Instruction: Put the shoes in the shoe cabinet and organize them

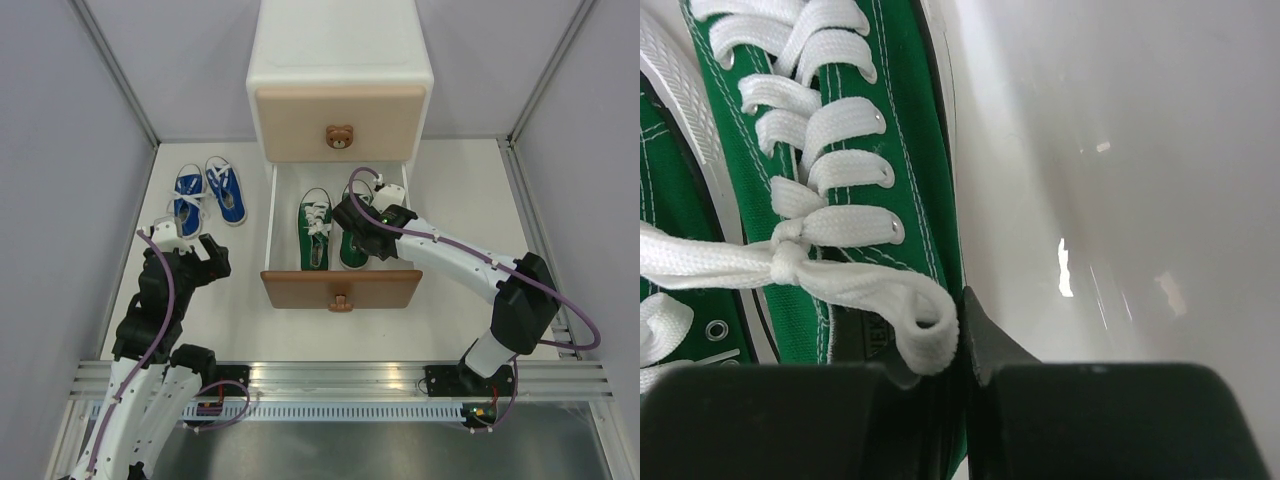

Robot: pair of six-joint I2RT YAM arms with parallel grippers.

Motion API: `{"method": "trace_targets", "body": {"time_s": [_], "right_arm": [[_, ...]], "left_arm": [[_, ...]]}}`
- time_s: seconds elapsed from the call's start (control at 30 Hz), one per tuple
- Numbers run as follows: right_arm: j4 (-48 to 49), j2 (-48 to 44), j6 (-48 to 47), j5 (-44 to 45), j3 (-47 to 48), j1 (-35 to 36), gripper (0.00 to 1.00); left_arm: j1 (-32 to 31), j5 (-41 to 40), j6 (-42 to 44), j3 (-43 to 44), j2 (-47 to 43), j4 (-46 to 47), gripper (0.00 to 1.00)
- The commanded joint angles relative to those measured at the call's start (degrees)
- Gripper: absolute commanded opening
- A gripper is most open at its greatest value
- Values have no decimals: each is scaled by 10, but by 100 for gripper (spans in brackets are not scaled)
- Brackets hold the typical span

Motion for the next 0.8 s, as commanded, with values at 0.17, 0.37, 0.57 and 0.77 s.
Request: {"method": "trace_targets", "body": {"time_s": [0.17,0.37,0.57,0.77], "right_arm": [[34,-16,20,32,5,3,11],[20,-16,24,41,5,3,11],[1,-26,25,52,8,3,10],[-14,-37,27,71,7,5,10]], "left_arm": [[-2,-14,4,1,-1,17,100],[-2,-13,4,1,-5,17,100],[-2,-13,4,1,-3,17,100],[-2,-14,4,1,-2,16,100]]}}
